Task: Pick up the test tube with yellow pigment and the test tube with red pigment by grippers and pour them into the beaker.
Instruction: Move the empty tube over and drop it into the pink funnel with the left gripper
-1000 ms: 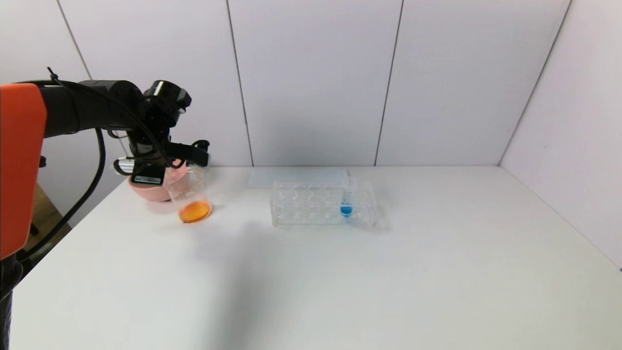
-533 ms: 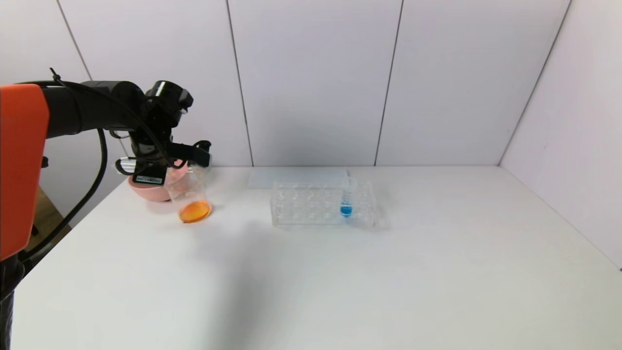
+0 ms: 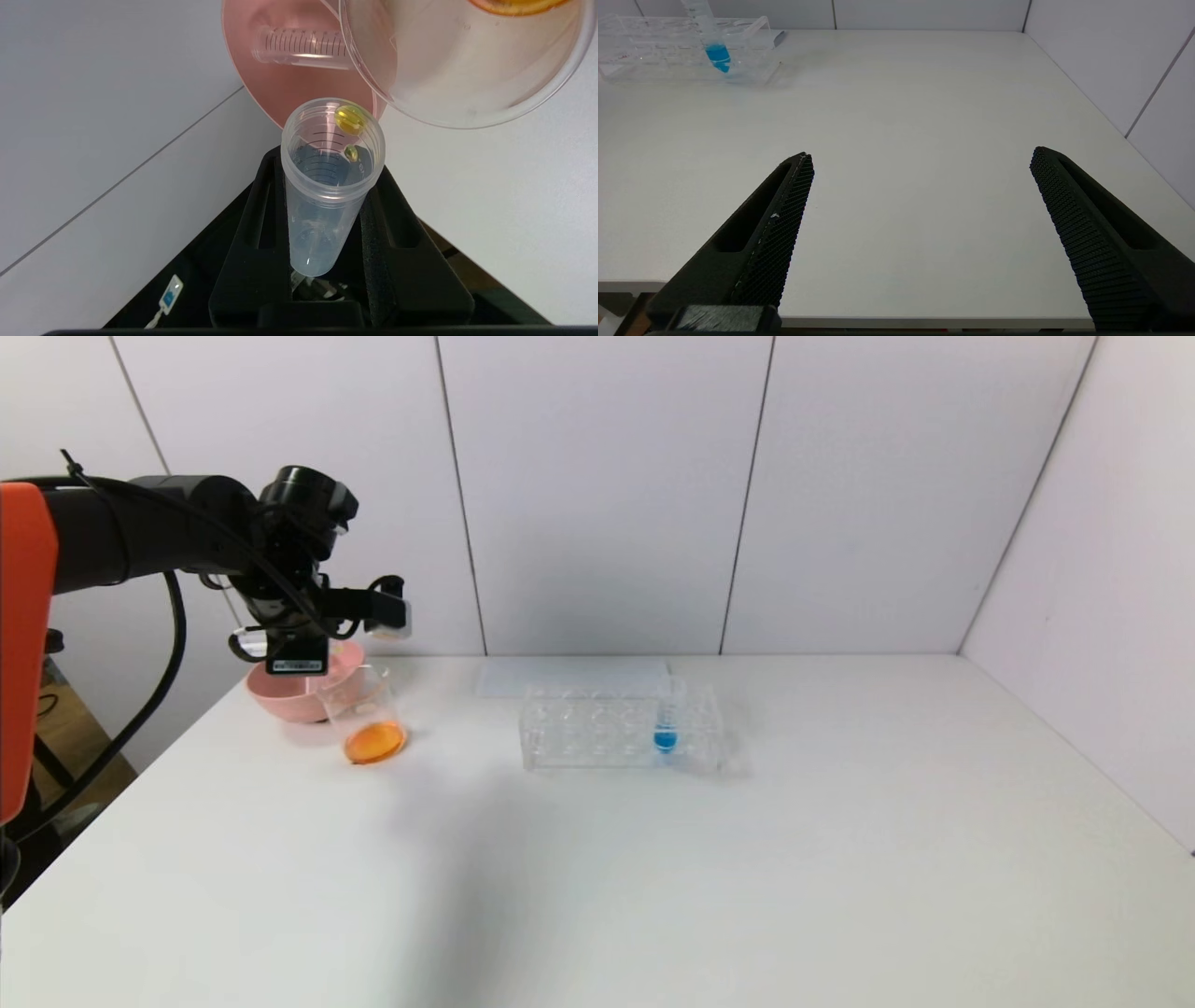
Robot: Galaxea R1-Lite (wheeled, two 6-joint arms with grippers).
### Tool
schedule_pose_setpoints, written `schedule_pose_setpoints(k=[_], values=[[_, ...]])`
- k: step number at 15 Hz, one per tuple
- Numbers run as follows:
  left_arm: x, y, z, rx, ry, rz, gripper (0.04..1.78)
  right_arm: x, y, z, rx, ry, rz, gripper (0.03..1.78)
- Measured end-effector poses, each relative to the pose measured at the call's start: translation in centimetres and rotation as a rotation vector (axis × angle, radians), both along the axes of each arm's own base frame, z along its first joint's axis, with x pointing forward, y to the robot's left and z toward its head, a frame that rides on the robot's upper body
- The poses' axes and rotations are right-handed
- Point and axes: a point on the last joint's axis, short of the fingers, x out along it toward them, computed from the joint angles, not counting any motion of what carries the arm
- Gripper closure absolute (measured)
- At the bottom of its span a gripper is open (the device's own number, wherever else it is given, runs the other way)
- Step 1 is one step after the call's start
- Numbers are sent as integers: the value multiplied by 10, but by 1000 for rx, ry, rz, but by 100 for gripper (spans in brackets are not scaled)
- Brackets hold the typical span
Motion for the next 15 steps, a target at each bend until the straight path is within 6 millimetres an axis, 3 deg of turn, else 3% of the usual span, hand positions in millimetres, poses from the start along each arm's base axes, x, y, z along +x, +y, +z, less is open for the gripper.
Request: schedule_pose_setpoints(k=[10, 15], values=[[-5, 34, 31, -490, -241, 120, 138, 0, 0, 0, 0, 0, 0, 11], [-1, 37, 46, -868, -405, 233, 138, 0, 0, 0, 0, 0, 0, 11]])
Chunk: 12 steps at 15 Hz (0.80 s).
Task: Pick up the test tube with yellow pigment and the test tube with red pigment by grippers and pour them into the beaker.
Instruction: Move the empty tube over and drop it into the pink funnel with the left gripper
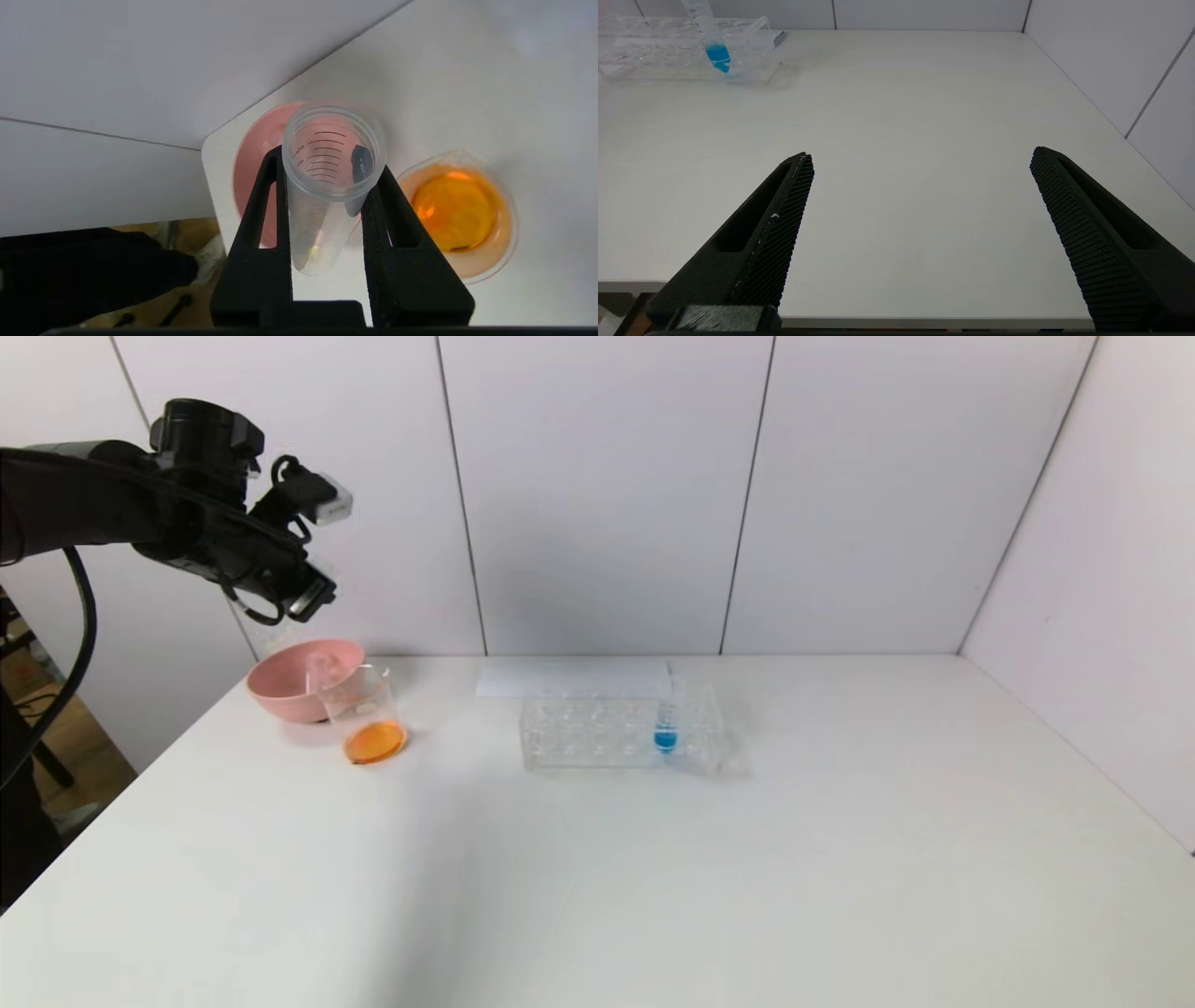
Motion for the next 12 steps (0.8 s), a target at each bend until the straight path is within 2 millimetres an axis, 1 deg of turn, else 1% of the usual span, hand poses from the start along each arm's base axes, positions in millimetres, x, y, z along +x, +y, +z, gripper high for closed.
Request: schedule_pose_setpoints(k=[2, 5, 8, 12], values=[[4, 0, 4, -139, -59, 65, 138, 0, 0, 0, 0, 0, -1, 11], [12, 1, 6, -285, -130, 134, 138, 0, 0, 0, 0, 0, 0, 11], [18, 7, -7, -398, -122, 217, 138, 0, 0, 0, 0, 0, 0, 11], [24, 20, -21, -488, -130, 285, 138, 0, 0, 0, 0, 0, 1, 11]])
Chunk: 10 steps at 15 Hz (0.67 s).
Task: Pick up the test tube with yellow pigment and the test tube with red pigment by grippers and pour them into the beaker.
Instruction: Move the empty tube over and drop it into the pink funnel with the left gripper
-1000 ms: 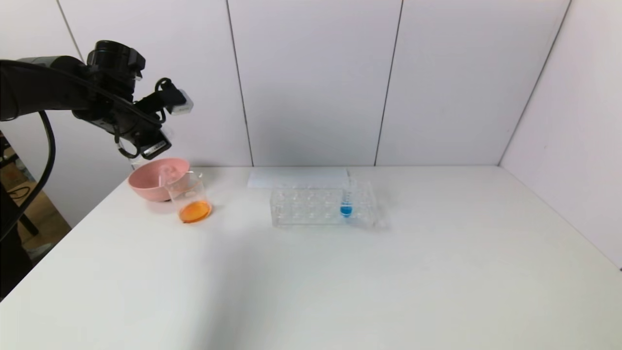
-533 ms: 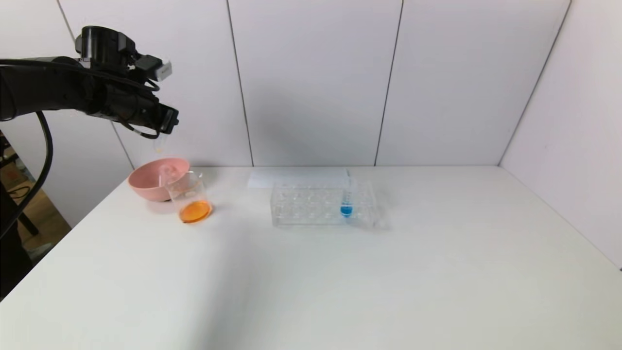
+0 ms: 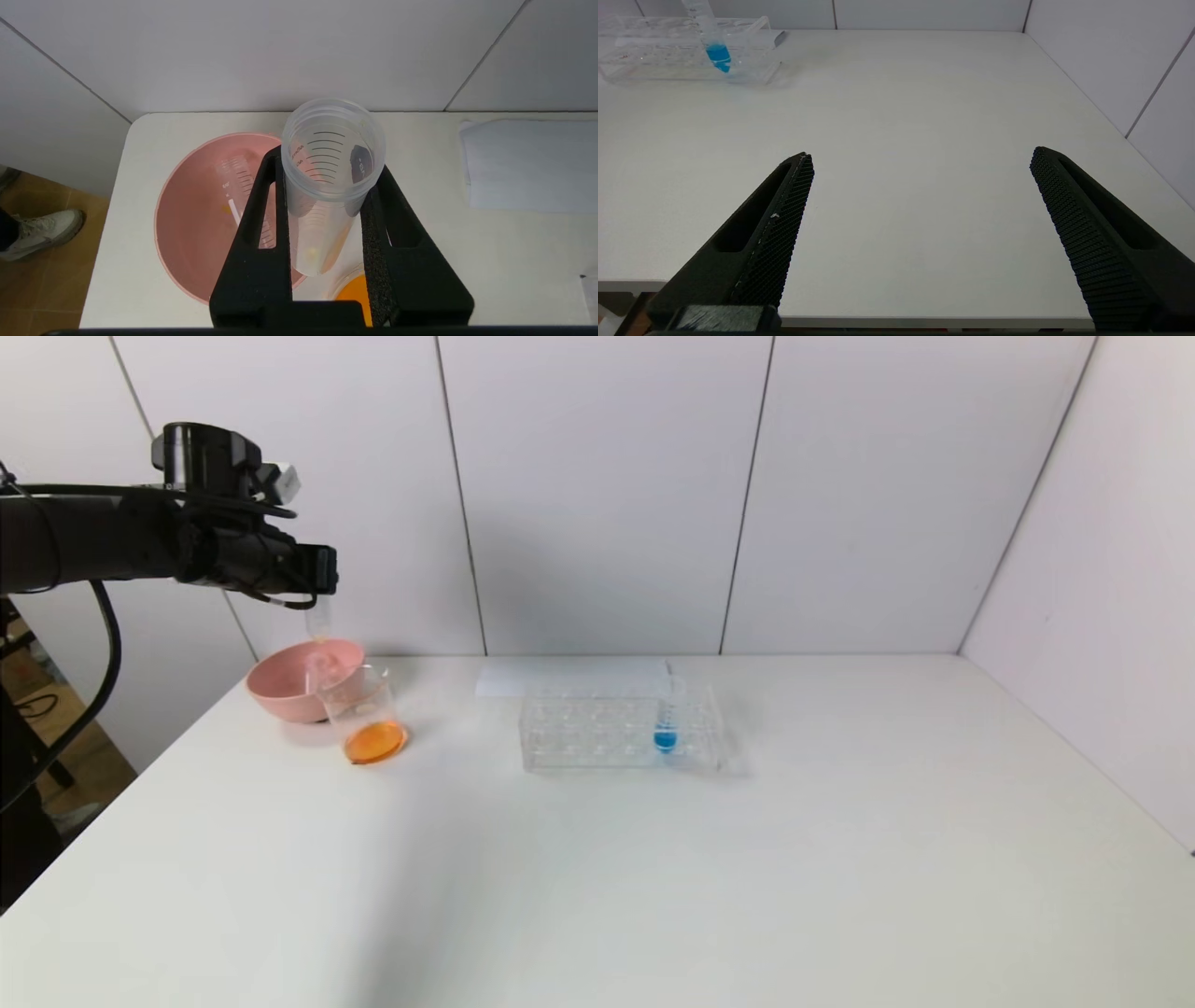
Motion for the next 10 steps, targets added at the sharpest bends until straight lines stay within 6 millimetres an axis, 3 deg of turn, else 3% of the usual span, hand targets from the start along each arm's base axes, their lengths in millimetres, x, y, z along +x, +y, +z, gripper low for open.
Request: schedule_pose_setpoints(k=[6, 10], values=[[14, 21, -23, -24, 40, 48, 138, 0, 0, 0, 0, 0, -1, 11], [27, 24, -40, -43, 36, 53, 138, 0, 0, 0, 0, 0, -1, 11]])
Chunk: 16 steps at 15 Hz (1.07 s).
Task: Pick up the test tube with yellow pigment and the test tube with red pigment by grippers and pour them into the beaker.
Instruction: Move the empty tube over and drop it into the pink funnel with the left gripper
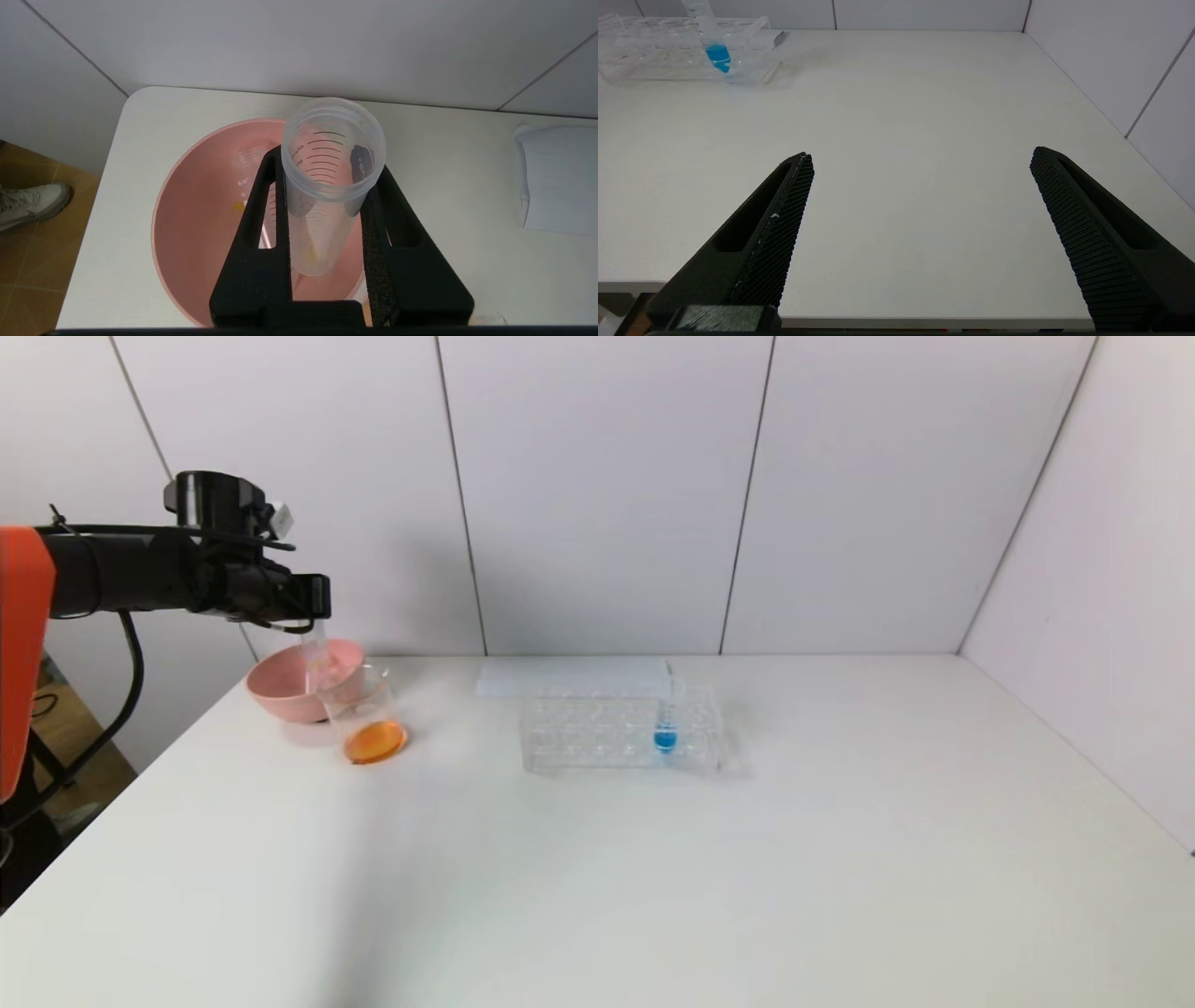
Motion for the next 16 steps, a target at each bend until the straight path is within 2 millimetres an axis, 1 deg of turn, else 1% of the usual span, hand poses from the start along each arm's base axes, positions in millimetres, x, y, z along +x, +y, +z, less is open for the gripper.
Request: schedule_pose_setpoints(k=[2, 7, 12, 14, 16], values=[[6, 3, -10, 0, -3, 1, 138, 0, 0, 0, 0, 0, 0, 11], [13, 8, -28, -16, 32, -10, 138, 0, 0, 0, 0, 0, 0, 11], [16, 13, -38, -16, 36, -1, 136, 0, 0, 0, 0, 0, 0, 11], [16, 15, -39, -16, 36, 2, 126, 0, 0, 0, 0, 0, 0, 11], [16, 15, -38, -15, 33, 3, 106, 0, 0, 0, 0, 0, 0, 11]])
